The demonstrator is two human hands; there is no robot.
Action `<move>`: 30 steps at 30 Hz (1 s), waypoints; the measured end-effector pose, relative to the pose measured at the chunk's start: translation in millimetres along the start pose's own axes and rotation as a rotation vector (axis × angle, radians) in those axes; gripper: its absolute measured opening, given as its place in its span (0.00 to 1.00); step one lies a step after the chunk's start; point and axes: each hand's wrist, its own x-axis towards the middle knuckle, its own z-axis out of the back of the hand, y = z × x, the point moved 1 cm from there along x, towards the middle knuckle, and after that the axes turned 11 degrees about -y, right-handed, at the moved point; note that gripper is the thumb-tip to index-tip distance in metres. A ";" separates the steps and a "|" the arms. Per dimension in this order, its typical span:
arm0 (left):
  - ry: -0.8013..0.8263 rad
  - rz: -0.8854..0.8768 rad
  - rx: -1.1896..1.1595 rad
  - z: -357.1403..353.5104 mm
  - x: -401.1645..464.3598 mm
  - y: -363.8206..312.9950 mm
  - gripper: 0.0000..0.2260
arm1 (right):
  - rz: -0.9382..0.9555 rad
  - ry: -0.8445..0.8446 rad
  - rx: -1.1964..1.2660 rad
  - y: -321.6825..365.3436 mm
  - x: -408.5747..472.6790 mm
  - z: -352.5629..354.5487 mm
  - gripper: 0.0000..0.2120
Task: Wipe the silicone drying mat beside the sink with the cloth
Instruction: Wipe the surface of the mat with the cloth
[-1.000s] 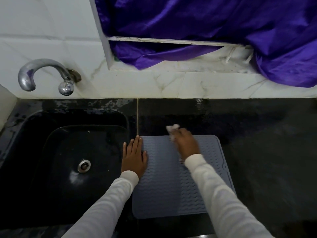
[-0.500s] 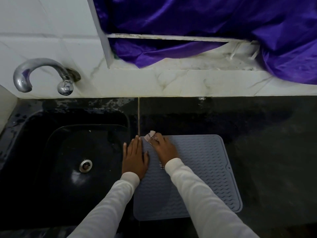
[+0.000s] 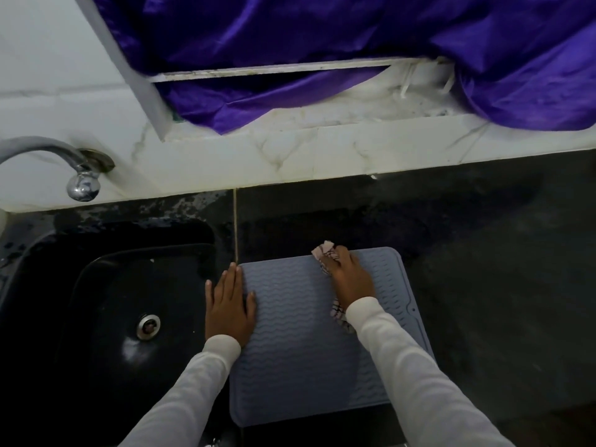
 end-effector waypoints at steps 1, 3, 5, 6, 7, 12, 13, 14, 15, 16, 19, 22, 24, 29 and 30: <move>-0.001 0.002 0.002 -0.4 0.1 0.7 0.28 | -0.011 -0.006 0.003 -7.2 -1.6 3.1 0.31; 0.002 0.007 0.006 -1.3 -0.1 -0.2 0.28 | -0.059 -0.021 0.025 -23.7 -3.2 8.4 0.30; -0.004 0.006 0.017 -1.1 -0.8 -0.5 0.28 | -0.087 -0.010 0.013 -38.9 -2.8 11.1 0.29; -0.005 0.008 0.024 -0.8 -0.8 -0.3 0.28 | -0.078 -0.010 -0.021 -45.5 -2.9 12.6 0.30; -0.002 0.012 0.026 -0.8 -0.7 -0.5 0.28 | -0.070 -0.012 -0.044 -53.2 -2.7 13.4 0.31; 0.002 0.028 0.010 -0.5 -1.8 -2.4 0.28 | -0.201 -0.042 0.051 -93.1 -6.4 26.1 0.23; 0.004 0.030 0.017 -0.6 -1.8 -2.7 0.28 | -0.211 -0.047 0.029 -99.9 -7.0 28.2 0.24; 0.006 0.033 0.024 -0.7 -1.7 -2.6 0.28 | -0.219 -0.058 0.010 -105.7 -7.6 30.8 0.26; 0.007 0.033 0.028 -1.1 -1.5 -2.9 0.28 | -0.227 -0.075 0.000 -111.8 -7.0 32.3 0.28; 0.005 0.031 0.027 -1.5 -1.2 -3.0 0.28 | -0.231 -0.075 0.002 -115.7 -7.5 34.4 0.29; -0.004 0.037 0.019 -0.2 -1.9 -3.1 0.28 | -0.251 -0.051 0.017 -118.2 -8.8 38.1 0.23; -0.021 0.042 0.006 0.8 -2.4 -3.4 0.27 | -0.273 -0.066 0.033 -113.6 -8.3 39.9 0.22; -0.026 0.048 -0.027 1.4 -2.2 -1.1 0.27 | -0.324 -0.101 0.073 -104.2 -6.5 46.2 0.18; -0.008 0.056 -0.088 -2.7 -1.7 3.0 0.25 | -0.237 -0.261 0.090 -45.5 3.9 53.7 0.19; -0.014 0.060 -0.101 -2.5 -0.4 3.9 0.25 | -0.186 -0.289 0.091 -25.5 6.6 51.9 0.18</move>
